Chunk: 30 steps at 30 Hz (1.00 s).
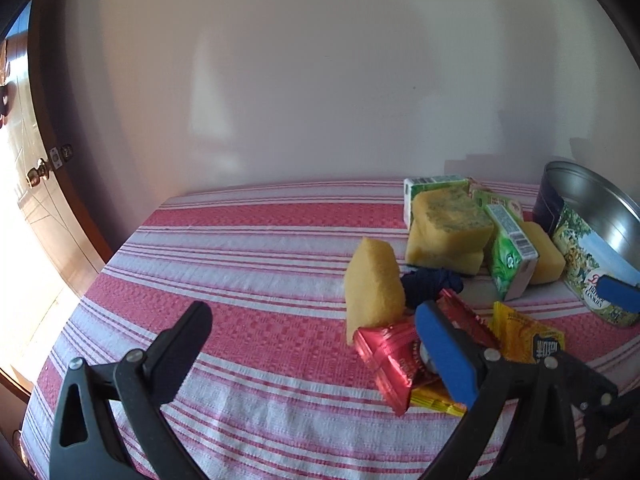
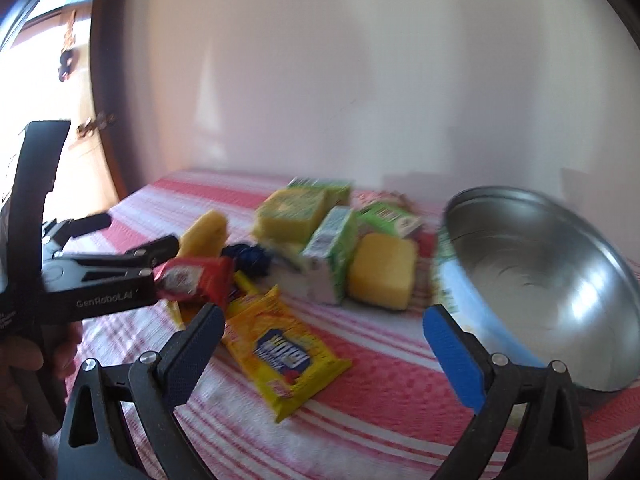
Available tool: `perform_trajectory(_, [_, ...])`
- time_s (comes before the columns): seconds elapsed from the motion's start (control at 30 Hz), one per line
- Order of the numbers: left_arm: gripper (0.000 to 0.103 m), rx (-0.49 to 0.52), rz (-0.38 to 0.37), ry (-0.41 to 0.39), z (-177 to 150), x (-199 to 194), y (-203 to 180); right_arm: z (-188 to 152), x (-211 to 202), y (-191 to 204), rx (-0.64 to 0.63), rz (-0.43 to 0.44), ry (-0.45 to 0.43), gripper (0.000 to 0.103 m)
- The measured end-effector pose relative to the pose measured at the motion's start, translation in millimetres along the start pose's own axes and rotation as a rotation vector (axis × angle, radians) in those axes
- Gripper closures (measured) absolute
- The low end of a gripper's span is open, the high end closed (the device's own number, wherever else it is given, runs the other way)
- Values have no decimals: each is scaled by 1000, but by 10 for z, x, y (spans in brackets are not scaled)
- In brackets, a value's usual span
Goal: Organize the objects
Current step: 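Grasp the red snack packet with the left tool while the right tool grasps a yellow biscuit packet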
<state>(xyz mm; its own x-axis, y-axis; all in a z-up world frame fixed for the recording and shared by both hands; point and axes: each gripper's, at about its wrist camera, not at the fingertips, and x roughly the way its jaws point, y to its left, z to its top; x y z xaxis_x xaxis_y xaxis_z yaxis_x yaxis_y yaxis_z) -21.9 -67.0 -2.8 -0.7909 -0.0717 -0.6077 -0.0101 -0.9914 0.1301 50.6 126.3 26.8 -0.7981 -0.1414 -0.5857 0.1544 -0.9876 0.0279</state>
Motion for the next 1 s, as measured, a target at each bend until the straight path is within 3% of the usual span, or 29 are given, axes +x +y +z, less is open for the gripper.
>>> perform_trajectory(0.17, [0,-14,-101,25,3,6,-16,-23,287,121,-36,96,144,13])
perform_trajectory(0.23, [0,-3,-106,27,0,17,-56,-27,379,176,-58,105,185,24])
perform_trajectory(0.3, [0,8,-109,30,-5,27,-79,-54,425,220,-72,118,210,27])
perform_trajectory(0.6, [0,-17,-202,63,-30,134,-129,-66,268,115,-72,84,185,50])
perform_trajectory(0.77, [1,-18,-228,99,-23,271,-234,-33,148,9,-35,82,161,50])
perform_trajectory(0.8, [2,-21,-225,104,-21,296,-253,-50,173,3,-30,78,177,50])
perform_trajectory(0.93, [27,-18,-247,124,-35,333,-299,-43,222,-75,-15,83,215,49])
perform_trajectory(1.0, [31,-32,-260,118,-34,322,-280,-40,212,-78,-17,83,213,49])
